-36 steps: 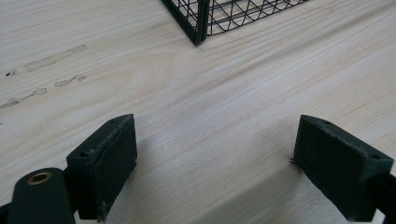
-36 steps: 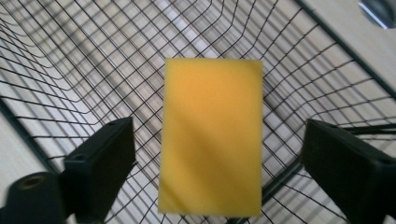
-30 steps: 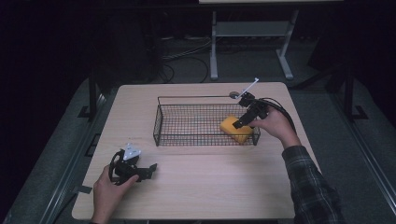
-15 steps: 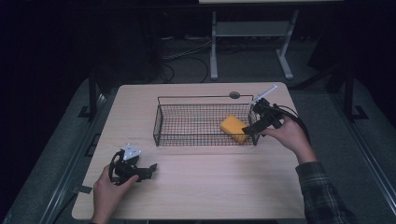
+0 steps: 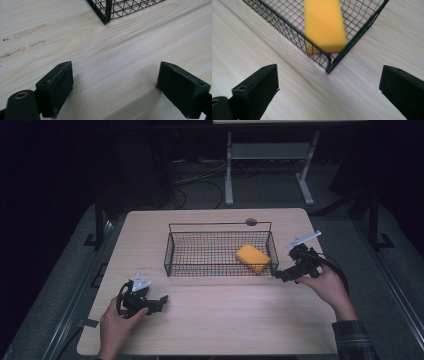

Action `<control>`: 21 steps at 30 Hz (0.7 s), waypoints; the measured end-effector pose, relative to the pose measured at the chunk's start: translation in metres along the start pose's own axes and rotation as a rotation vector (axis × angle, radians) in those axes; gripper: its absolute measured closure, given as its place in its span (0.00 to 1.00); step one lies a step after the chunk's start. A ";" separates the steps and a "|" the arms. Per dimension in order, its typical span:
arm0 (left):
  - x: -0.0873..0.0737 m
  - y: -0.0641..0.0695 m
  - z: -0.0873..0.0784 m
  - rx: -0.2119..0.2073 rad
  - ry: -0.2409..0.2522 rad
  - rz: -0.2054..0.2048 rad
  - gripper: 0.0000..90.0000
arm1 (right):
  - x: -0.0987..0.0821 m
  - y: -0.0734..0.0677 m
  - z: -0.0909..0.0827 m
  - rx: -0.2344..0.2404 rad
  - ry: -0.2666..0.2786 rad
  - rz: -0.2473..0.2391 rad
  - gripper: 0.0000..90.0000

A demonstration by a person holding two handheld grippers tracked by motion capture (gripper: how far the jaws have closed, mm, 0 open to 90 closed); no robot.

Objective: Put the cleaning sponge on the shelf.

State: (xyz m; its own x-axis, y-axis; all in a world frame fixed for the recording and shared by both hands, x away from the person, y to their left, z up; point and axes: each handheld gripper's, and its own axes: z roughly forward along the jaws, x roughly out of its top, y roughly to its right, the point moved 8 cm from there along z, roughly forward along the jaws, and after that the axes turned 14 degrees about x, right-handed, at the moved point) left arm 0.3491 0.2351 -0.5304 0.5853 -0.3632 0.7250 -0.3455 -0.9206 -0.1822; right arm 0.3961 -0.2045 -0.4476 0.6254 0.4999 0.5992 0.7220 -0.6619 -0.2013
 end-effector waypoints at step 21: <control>0.000 0.000 0.000 0.000 0.001 0.001 0.14 | -0.086 -0.015 0.017 -0.061 0.088 0.015 0.02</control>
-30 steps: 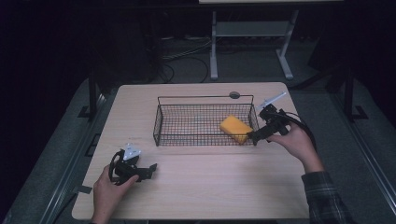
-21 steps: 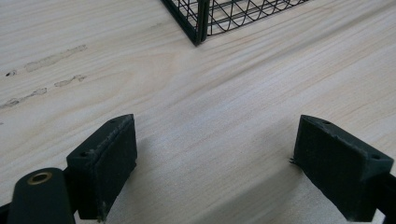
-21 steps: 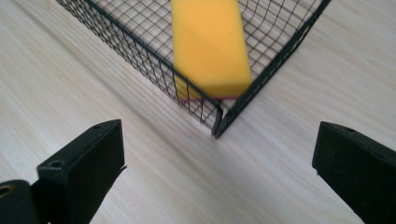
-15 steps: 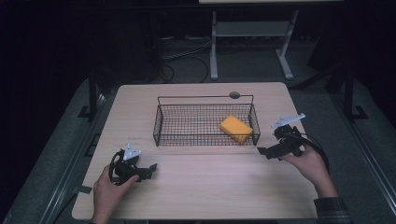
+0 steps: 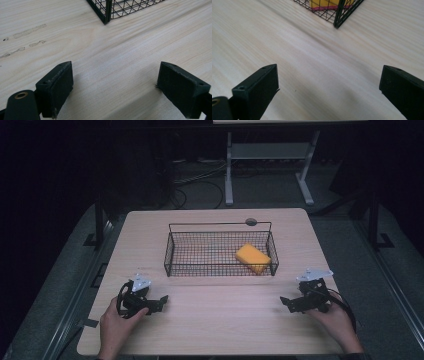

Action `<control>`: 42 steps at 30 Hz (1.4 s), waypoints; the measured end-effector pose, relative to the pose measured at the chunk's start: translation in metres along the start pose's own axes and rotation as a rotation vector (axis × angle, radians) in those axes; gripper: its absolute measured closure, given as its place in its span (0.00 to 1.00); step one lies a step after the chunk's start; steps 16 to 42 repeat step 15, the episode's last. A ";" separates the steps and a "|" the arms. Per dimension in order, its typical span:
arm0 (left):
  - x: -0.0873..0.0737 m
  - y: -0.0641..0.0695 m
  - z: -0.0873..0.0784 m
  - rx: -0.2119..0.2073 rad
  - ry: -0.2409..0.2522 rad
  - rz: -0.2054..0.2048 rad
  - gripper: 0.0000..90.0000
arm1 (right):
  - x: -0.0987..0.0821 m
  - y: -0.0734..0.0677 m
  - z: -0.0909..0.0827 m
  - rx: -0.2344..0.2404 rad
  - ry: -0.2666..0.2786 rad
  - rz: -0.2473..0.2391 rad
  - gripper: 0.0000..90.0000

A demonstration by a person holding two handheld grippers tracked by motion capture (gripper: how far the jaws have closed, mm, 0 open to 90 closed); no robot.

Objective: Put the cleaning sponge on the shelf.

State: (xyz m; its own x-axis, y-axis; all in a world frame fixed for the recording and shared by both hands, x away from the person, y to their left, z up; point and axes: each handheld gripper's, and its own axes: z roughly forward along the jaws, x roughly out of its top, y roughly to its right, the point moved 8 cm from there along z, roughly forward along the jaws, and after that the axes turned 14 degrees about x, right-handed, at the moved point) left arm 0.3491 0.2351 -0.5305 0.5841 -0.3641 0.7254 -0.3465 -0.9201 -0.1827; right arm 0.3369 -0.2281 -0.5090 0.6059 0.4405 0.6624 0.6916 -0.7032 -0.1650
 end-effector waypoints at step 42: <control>0.000 0.000 0.000 0.001 0.002 -0.004 0.14 | -0.026 -0.004 0.006 -0.002 -0.016 0.028 0.02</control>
